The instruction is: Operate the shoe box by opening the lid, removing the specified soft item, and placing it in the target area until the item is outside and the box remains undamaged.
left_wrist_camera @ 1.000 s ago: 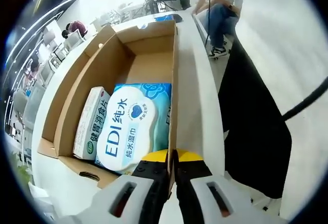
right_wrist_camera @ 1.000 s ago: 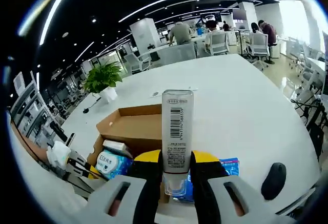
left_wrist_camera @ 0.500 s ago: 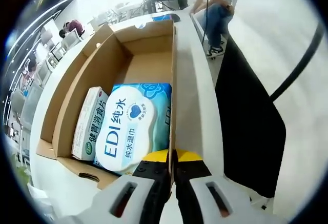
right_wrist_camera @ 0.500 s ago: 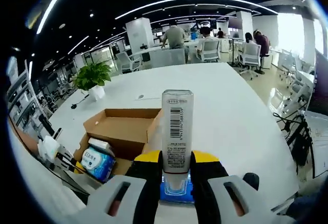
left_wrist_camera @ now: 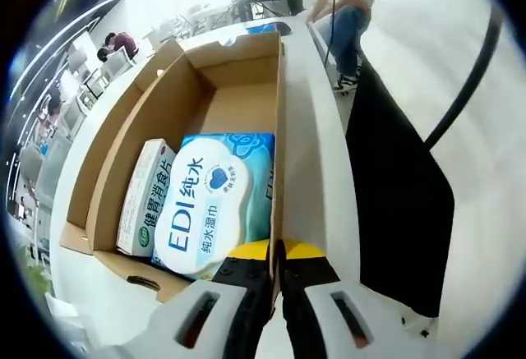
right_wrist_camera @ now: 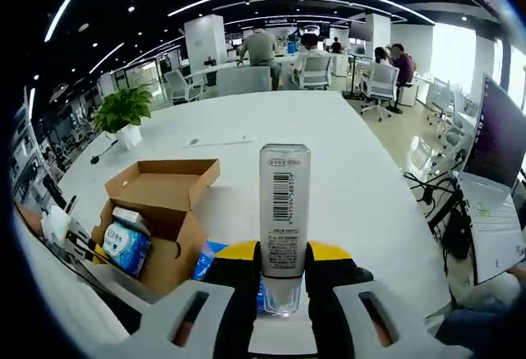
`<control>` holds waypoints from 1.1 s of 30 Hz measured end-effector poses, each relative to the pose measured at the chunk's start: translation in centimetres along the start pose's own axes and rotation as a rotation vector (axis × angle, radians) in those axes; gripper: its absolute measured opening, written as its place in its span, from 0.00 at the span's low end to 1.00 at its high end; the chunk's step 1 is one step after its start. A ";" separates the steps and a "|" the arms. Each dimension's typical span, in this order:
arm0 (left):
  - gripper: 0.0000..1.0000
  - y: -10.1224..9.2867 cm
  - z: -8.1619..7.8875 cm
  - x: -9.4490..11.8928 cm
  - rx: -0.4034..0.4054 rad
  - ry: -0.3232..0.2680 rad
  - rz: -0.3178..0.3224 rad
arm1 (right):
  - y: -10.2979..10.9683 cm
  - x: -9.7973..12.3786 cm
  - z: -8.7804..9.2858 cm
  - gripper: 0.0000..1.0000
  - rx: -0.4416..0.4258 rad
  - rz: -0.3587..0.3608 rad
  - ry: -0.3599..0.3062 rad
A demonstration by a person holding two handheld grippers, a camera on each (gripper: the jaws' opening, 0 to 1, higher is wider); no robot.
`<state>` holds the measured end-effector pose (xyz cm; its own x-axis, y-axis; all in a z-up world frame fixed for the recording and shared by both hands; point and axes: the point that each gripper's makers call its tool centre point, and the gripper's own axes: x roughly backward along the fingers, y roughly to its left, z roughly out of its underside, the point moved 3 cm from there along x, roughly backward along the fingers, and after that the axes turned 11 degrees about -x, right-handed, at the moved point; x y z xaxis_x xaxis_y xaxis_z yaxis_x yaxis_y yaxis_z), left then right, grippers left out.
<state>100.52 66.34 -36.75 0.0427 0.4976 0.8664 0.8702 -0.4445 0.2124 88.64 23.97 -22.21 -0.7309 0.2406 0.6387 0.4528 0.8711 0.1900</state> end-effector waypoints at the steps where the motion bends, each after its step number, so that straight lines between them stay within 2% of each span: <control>1: 0.02 0.0 0.0 0.0 -0.001 -0.001 0.001 | -0.4 0.0 0.0 0.19 -0.008 0.007 0.001; 6: 0.02 0.0 0.1 -0.1 0.001 -0.001 0.014 | -1.3 -0.6 0.6 0.19 -0.033 0.035 0.026; 13: 0.02 0.0 0.3 -0.1 0.006 0.001 0.002 | -2.7 -2.4 4.3 0.19 -0.020 0.082 0.116; 18: 0.02 0.0 0.3 -0.2 0.008 0.004 0.016 | -3.0 -3.3 5.7 0.19 -0.016 0.081 0.161; 21: 0.02 0.0 0.3 -0.1 0.013 0.006 0.010 | -3.5 -4.0 6.3 0.19 0.000 0.091 0.176; 28: 0.02 0.0 0.3 -0.2 0.023 0.012 0.004 | -3.1 -4.3 5.2 0.19 0.003 0.076 0.158; 32: 0.03 0.0 0.4 -0.2 0.023 0.011 0.001 | -3.1 -5.4 6.0 0.19 0.017 0.062 0.184; 33: 0.03 0.0 0.4 -0.2 0.022 0.011 0.000 | -3.2 -5.9 6.8 0.19 0.011 0.058 0.189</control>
<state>100.68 66.54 -37.10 0.0372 0.4896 0.8711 0.8810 -0.4275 0.2027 88.02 22.68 -31.61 -0.5942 0.2070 0.7773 0.4852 0.8630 0.1411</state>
